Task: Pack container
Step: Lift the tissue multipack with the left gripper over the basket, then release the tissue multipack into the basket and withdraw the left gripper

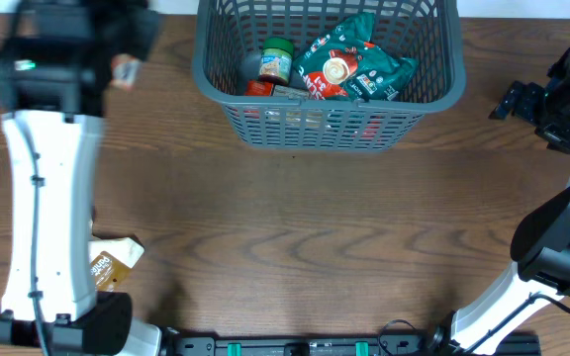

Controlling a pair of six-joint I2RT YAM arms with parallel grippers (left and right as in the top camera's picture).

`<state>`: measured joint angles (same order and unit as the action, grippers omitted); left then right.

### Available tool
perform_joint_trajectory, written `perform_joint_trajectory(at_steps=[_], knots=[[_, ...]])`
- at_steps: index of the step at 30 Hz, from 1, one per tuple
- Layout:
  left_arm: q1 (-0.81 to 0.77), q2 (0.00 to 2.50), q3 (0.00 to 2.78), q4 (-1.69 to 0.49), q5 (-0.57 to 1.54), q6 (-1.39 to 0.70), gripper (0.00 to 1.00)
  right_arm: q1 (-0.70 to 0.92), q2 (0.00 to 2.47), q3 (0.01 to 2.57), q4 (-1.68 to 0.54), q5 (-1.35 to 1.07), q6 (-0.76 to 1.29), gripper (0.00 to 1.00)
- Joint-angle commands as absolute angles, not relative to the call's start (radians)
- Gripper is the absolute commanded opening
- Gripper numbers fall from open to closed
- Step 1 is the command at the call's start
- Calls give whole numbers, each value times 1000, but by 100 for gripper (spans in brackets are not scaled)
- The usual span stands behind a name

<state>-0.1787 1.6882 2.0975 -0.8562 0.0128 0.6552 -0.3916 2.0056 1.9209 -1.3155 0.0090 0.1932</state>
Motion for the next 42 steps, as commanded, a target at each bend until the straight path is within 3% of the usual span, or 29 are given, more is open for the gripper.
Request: perform_joint_trajectory(at_steps=[1, 5, 12, 21, 27, 30, 33, 35, 38, 42], knots=[[-287, 1689, 2099, -773, 46, 1096, 6, -395, 2015, 1914, -1319, 18, 178, 99], [-365, 1732, 2099, -691, 143, 1283, 6, -395, 2015, 1914, -1320, 18, 178, 99], [-412, 1888, 2099, -673, 206, 1282, 6, -395, 2015, 1914, -1324, 18, 178, 99], [-429, 2075, 2098, -852, 206, 1238, 6, -395, 2014, 1914, -1327, -8, 178, 99], [-427, 2141, 2098, -952, 206, 1190, 14, -395, 2014, 1914, -1327, -9, 178, 99], [-427, 2157, 2098, -974, 206, 1190, 31, -395, 2014, 1914, -1327, -9, 178, 99], [-426, 2158, 2099, -982, 206, 1190, 34, -395, 2014, 1914, -1328, -9, 178, 99], [-426, 2150, 2099, -979, 201, 1190, 56, -395, 2014, 1914, -1329, -9, 178, 99], [-426, 2129, 2099, -961, 189, 1179, 98, -395, 2014, 1914, -1335, -8, 178, 99], [-425, 2093, 2099, -889, 118, 1126, 99, -395, 2014, 1914, -1336, -9, 178, 99]])
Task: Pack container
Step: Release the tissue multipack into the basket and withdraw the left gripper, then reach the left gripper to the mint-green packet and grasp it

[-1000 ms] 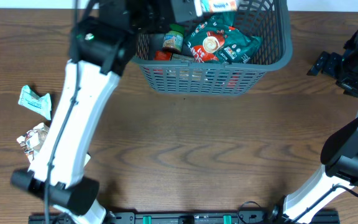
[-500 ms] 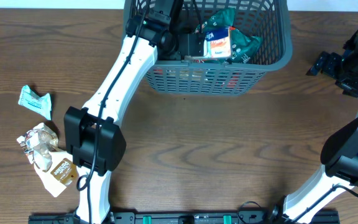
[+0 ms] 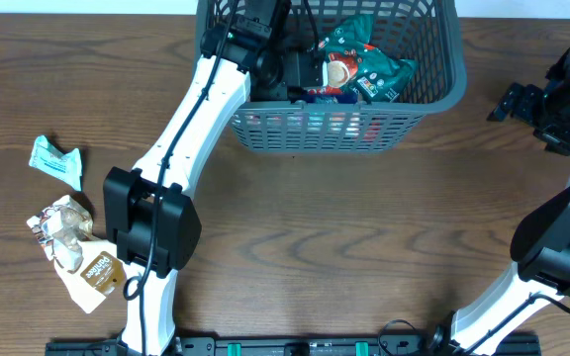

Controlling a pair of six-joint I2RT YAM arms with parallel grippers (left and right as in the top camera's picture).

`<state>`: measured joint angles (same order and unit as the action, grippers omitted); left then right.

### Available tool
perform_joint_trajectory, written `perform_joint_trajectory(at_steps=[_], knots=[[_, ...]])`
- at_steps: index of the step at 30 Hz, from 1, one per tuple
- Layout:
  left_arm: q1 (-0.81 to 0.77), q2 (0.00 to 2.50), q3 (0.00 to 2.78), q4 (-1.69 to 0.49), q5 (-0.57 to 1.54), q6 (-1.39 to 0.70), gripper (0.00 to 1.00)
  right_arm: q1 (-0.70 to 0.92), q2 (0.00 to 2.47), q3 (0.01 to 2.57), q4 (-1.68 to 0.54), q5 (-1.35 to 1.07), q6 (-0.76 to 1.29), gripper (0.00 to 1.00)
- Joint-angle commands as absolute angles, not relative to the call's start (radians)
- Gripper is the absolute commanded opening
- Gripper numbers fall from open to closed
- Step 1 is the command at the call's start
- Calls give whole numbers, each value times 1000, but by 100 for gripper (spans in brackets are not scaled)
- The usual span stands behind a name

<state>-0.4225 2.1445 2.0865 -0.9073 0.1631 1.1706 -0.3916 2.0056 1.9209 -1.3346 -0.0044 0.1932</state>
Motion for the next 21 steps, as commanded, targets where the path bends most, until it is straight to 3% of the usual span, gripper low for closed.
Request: perform_joint_trajectory(at_steps=[1, 13, 17, 21], knots=[[-425, 2082, 2099, -875, 108, 1126, 98, -395, 2014, 1914, -1336, -8, 178, 99], [-330, 1814, 2101, -688, -7, 868, 98, -395, 2014, 1914, -1337, -9, 167, 99], [-204, 1730, 2101, -770, -115, 582, 98, -395, 2014, 1914, -1340, -12, 142, 99], [-14, 1687, 2101, -964, -117, 429, 98, -395, 2014, 1914, -1343, -12, 141, 99]])
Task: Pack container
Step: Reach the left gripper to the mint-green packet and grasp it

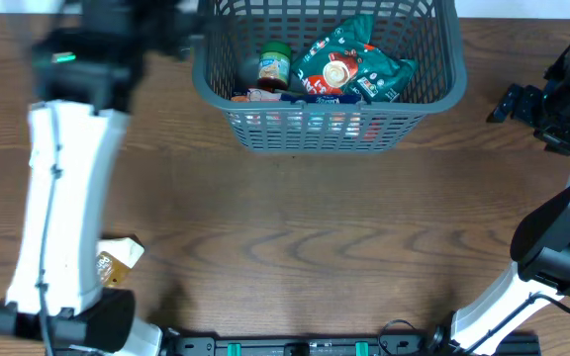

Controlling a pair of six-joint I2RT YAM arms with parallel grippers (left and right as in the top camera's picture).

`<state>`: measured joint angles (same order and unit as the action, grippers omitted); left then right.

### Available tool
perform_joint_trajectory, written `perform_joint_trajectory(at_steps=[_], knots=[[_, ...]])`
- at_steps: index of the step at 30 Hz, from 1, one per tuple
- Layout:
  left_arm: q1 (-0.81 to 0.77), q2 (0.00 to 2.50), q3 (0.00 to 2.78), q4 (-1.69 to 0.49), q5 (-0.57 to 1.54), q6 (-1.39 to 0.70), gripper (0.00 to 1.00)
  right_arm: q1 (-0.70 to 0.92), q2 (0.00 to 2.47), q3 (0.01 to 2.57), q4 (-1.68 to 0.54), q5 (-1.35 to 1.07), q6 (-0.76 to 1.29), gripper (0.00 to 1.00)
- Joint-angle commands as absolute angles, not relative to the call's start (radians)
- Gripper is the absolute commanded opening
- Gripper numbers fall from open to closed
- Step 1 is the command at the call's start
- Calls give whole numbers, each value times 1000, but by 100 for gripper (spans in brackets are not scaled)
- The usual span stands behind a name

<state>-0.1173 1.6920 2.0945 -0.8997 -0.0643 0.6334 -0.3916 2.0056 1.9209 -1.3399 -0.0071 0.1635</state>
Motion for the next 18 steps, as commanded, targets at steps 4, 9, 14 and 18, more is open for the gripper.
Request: perform_joint_trajectory(at_steps=[4, 9, 14, 18], knots=[[197, 1692, 2096, -1095, -117, 125, 98, -395, 2014, 1914, -1346, -17, 141, 99], [379, 1727, 2064, -1215, -114, -382, 99, -395, 2014, 1914, -1342, -57, 141, 99], [427, 1790, 1962, -1177, -105, -452, 99, -395, 2014, 1914, -1332, -57, 141, 99], [436, 1874, 1889, -1150, -105, -458, 98, -395, 2014, 1914, -1327, -57, 141, 99]])
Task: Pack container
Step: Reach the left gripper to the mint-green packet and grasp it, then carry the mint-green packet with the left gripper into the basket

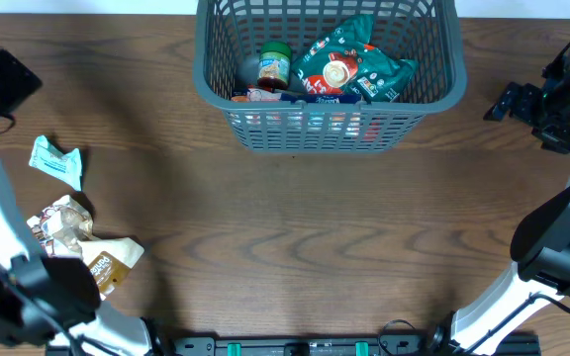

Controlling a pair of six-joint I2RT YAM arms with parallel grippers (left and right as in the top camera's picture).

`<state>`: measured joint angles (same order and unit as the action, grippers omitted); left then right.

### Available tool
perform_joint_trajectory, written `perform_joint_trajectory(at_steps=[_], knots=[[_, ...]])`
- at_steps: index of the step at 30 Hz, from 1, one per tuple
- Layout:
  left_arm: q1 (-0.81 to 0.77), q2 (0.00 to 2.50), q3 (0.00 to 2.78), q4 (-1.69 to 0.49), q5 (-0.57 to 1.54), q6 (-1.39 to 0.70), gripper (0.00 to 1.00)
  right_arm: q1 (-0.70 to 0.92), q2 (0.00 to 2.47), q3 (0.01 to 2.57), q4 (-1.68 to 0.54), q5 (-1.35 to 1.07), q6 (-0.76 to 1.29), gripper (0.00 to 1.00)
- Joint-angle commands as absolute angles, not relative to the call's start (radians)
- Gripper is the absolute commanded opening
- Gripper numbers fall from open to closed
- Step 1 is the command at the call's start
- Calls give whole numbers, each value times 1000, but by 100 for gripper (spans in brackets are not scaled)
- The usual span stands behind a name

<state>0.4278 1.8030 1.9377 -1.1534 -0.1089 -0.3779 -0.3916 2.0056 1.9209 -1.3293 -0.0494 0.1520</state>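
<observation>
The grey mesh basket (226, 94) stands at the back middle of the table. Inside it are a green-lidded jar (275, 65), a teal snack bag (359, 61) and some red packets. On the left of the table lie a teal packet (55, 161), a crumpled pale wrapper (62, 222) and a tan packet (115, 259). My left gripper (13, 77) hangs at the far left edge, behind the teal packet, with nothing visible in it. My right gripper (508, 101) is at the far right, apart from the basket. The overhead view does not show how either pair of jaws stands.
The white left arm runs down the left edge of the table, close to the pale wrapper. The right arm's base and links fill the lower right corner. Brown tabletop lies in front of the basket.
My left arm has moved from beside the basket's left rim to the far left edge. It no longer covers the teal packet and the crumpled wrapper. Basket contents and right arm look unchanged.
First my left gripper was left of the basket with something small and pale orange at it. Then it reached into the basket's left side. After that it was back outside by the left rim, and now it is at the table's far left. The right arm stayed put.
</observation>
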Motion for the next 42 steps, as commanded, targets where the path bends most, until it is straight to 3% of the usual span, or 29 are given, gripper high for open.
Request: perform_joint_trajectory(at_steps=[1, 11, 28, 29, 33, 36, 37, 42], knots=[[437, 1904, 1871, -1144, -105, -458, 98, -395, 2014, 1914, -1326, -57, 141, 99], [451, 2157, 1842, -1113, -98, -439, 98, -395, 2014, 1914, -1320, -26, 141, 99], [478, 2346, 1841, -999, -78, -394, 100, -395, 2014, 1914, -1337, -26, 141, 99], [479, 2346, 1841, -995, -78, -394, 96, -395, 2014, 1914, -1338, -26, 141, 99], [479, 2346, 1841, -988, -70, -394, 41, -395, 2014, 1914, -1339, -26, 141, 99], [479, 2346, 1841, -988, -32, -394, 11, -395, 2014, 1914, -1340, -26, 141, 99], [479, 2345, 1841, -988, -19, -394, 6, -395, 2014, 1914, -1341, -26, 141, 99], [478, 2321, 1854, -1012, 78, -393, 6, -395, 2014, 1914, -1341, -26, 140, 99]])
